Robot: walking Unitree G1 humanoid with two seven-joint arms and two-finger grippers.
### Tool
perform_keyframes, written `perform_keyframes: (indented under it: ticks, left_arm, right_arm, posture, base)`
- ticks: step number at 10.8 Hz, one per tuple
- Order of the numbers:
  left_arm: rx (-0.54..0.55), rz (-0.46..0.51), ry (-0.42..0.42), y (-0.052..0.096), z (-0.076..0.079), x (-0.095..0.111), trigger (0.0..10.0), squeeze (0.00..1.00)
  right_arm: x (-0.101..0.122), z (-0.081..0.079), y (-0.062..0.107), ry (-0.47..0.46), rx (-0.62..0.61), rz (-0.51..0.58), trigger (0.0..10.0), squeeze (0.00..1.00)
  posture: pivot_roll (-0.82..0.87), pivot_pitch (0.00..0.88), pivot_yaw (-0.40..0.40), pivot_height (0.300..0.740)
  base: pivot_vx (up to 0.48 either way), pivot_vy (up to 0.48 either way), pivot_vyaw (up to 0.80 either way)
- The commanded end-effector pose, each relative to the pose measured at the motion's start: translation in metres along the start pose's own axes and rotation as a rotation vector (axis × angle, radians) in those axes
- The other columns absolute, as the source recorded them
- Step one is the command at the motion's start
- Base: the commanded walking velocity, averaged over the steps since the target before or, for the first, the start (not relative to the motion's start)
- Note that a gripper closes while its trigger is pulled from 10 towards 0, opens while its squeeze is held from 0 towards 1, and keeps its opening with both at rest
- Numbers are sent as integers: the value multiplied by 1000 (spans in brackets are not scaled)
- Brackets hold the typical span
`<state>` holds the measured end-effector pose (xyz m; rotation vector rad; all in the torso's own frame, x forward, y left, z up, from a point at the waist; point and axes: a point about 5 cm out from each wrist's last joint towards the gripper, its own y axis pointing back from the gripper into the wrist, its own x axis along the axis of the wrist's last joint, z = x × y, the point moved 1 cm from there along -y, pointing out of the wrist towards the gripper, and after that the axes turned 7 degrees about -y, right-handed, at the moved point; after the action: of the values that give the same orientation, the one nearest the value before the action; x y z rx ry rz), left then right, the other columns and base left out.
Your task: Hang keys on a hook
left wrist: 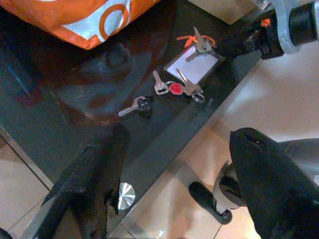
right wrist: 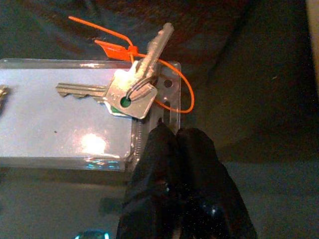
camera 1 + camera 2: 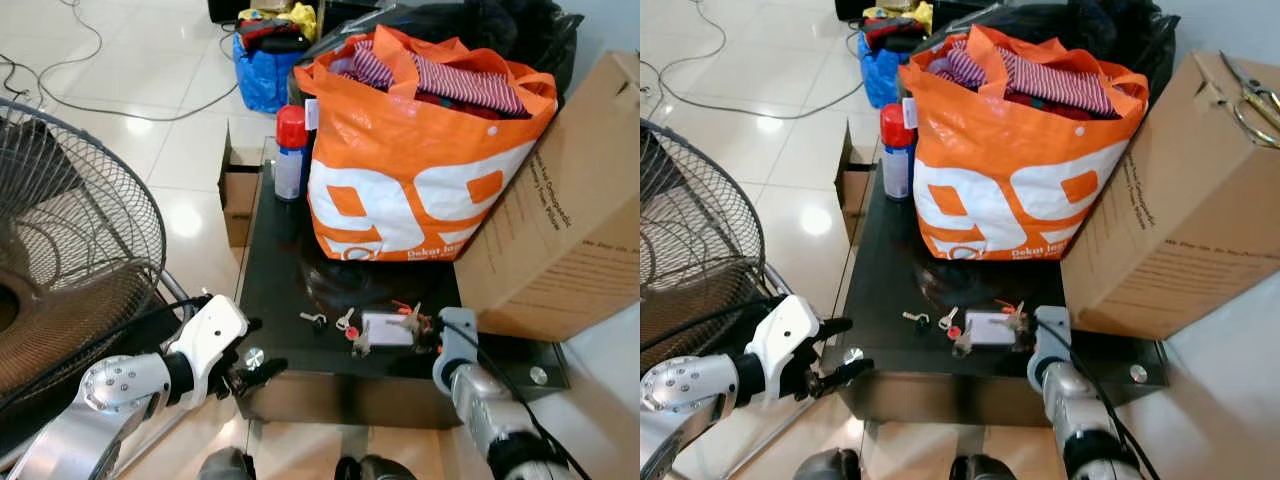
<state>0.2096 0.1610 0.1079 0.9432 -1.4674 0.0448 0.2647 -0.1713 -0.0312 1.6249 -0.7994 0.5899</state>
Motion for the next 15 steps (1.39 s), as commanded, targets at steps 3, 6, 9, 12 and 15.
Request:
perform_keyframes:
  ticks: [3, 6, 9, 12, 15]
  left_arm:
    - [-5, 0, -8, -2, 2, 0, 10000, 0]
    - [-4, -2, -8, -2, 2, 0, 10000, 0]
    - [-10, -1, -13, -2, 1, 1, 10000, 0]
    - [-10, -5, -13, -1, 0, 1, 10000, 0]
    - [-7, -4, -13, -1, 0, 1, 10000, 0]
  right_arm:
    - [16, -7, 3, 77, 42, 46, 10000, 1000]
    - [27, -12, -1, 147, 67, 54, 10000, 1000]
    - [39, -17, -11, 203, 69, 45, 10000, 992]
    - [30, -11, -16, 264, 47, -40, 10000, 0]
    - [28, -11, -18, 186, 21, -44, 431, 0]
  posture:
    - [78, 115, -114, 740]
    - [78, 117, -113, 740]
    - [81, 124, -105, 740]
    - [90, 128, -111, 740]
    - [93, 129, -110, 740]
  base:
    - [0, 0, 0]
    - [0, 0, 0]
    - [0, 0, 0]
    - [0, 0, 0]
    - [0, 0, 0]
